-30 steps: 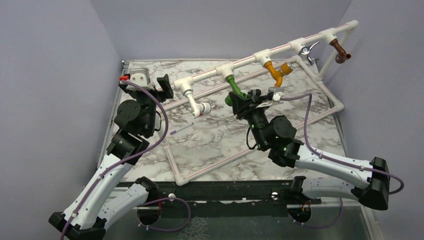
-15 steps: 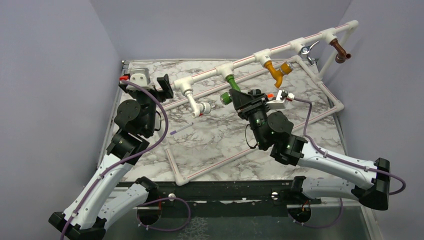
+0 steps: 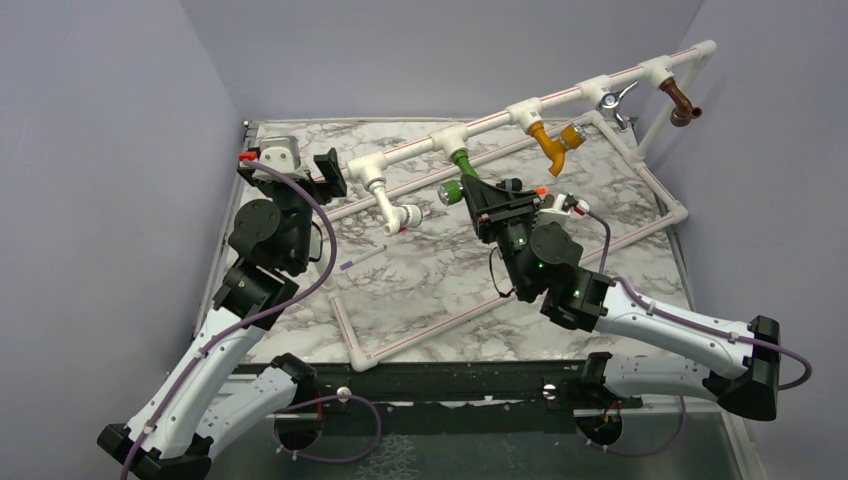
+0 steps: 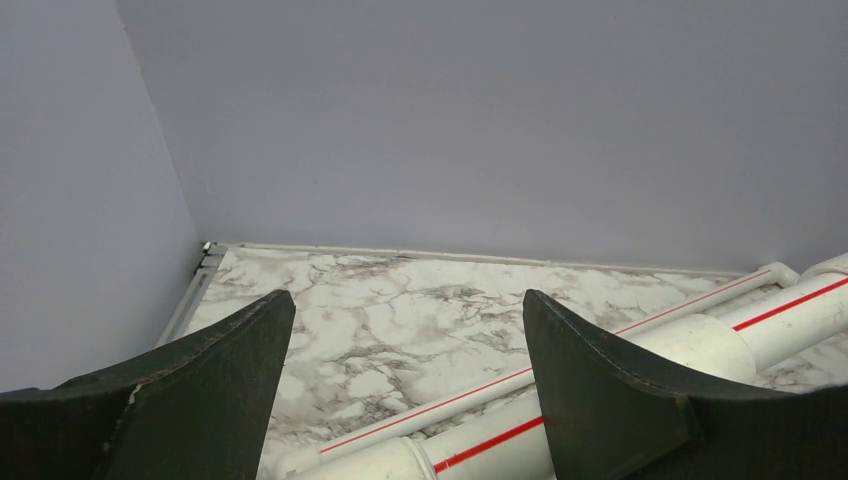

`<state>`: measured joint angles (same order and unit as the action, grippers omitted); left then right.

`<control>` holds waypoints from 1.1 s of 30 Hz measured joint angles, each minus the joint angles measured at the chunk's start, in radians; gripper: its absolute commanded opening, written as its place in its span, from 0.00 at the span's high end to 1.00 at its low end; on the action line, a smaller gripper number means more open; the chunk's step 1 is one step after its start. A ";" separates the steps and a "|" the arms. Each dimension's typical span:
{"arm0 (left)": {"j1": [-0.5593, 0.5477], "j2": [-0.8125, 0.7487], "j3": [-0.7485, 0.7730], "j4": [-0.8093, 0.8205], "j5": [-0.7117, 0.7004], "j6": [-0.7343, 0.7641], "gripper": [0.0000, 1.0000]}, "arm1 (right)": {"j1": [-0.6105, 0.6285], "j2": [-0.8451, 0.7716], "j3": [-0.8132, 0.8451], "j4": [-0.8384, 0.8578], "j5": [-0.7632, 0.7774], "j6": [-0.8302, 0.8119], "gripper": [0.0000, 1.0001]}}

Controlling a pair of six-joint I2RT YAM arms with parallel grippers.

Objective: Install the water faucets

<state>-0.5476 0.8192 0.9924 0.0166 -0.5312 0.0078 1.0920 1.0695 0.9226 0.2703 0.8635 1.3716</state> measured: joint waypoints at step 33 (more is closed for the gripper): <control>-0.001 0.000 0.000 0.000 0.000 0.000 0.15 | -0.003 -0.067 0.019 -0.174 0.029 0.093 0.30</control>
<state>-0.5484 0.8192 0.9924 0.0162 -0.5312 0.0078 1.0893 1.0023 0.9417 0.0959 0.8928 1.4647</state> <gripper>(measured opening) 0.847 0.681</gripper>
